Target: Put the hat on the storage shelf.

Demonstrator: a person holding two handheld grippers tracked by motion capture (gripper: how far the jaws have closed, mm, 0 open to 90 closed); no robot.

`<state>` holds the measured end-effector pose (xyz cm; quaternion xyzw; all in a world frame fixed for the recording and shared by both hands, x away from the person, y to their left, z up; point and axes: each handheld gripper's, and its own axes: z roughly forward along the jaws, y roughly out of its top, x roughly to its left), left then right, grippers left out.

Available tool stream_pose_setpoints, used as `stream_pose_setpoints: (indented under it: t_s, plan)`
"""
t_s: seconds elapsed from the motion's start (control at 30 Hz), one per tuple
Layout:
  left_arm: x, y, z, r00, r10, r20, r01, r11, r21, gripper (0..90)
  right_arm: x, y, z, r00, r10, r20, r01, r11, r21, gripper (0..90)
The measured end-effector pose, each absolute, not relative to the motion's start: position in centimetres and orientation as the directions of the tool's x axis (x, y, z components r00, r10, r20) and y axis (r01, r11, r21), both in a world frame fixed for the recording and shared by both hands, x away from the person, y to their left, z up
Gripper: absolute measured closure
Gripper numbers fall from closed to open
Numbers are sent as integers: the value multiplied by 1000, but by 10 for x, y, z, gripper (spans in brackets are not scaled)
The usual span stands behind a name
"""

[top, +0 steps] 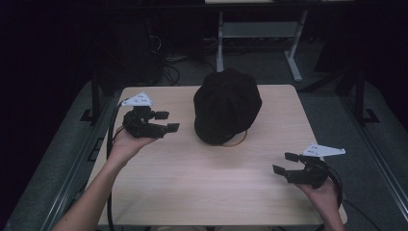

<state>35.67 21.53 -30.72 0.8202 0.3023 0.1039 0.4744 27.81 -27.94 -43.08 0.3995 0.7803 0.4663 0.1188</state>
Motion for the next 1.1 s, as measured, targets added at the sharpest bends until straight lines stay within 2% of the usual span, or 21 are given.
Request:
stream_pose_setpoints:
  t_s: [0.4,0.6,0.87,1.1]
  plan:
    - [337,239,-342,771,621,-141,418,-325,849,318,279,-276,-432,-647,739,188,528,255,810,238]
    - [320,251,-373,751,629,-202,452,-266,852,288,280,-273,-432,-649,738,183,529,265,806,238]
    - [297,252,-415,722,674,-156,444,-278,852,274,280,-268,-432,-665,726,176,520,282,806,238]
    - [286,257,-435,701,701,-134,437,-274,857,247,281,-263,-433,-686,709,165,506,302,808,238]
